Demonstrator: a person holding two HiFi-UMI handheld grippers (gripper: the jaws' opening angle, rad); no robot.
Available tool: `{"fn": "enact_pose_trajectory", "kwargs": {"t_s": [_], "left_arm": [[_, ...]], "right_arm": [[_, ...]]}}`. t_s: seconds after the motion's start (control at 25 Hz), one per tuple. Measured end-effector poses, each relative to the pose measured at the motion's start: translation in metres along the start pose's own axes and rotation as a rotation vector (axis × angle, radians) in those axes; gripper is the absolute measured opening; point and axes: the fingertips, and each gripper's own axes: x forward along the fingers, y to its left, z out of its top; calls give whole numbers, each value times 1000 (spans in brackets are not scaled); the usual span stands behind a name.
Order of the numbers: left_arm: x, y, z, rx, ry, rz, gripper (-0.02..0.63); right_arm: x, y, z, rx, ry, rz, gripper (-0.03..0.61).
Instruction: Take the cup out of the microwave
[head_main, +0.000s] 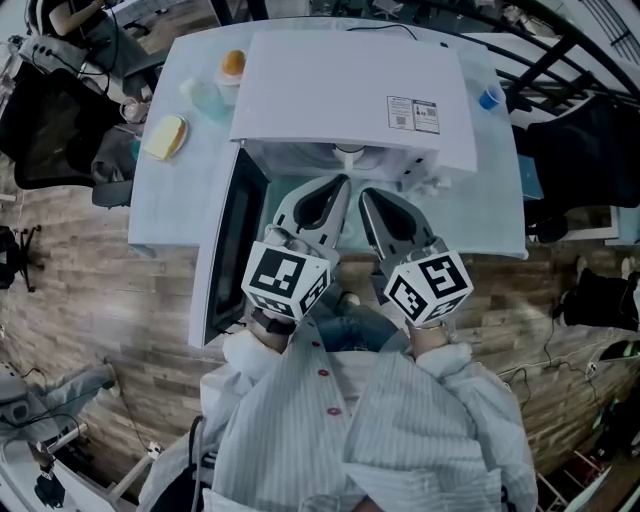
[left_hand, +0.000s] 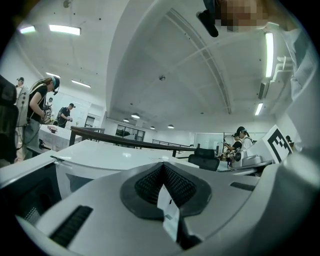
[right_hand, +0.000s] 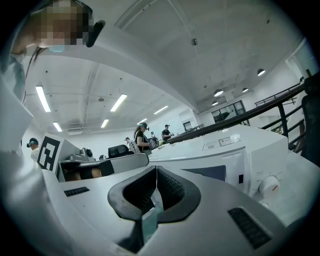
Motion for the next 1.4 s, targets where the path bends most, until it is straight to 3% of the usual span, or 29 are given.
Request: {"fn": "enact_pose_trajectory", "kwargs": {"t_s": [0.48,0.96,1.4], "left_arm": [[14,17,-34,-18,67,-23,9],[31,29,-67,-18,71,-42,9],[46,31,-99,1,99,-81,9]], "right_arm": [[15,-27,-23,26,28,-53,35],[11,-64,-49,62,5,-161,35],[22,-76,-73,48,6,-192,35]]}}
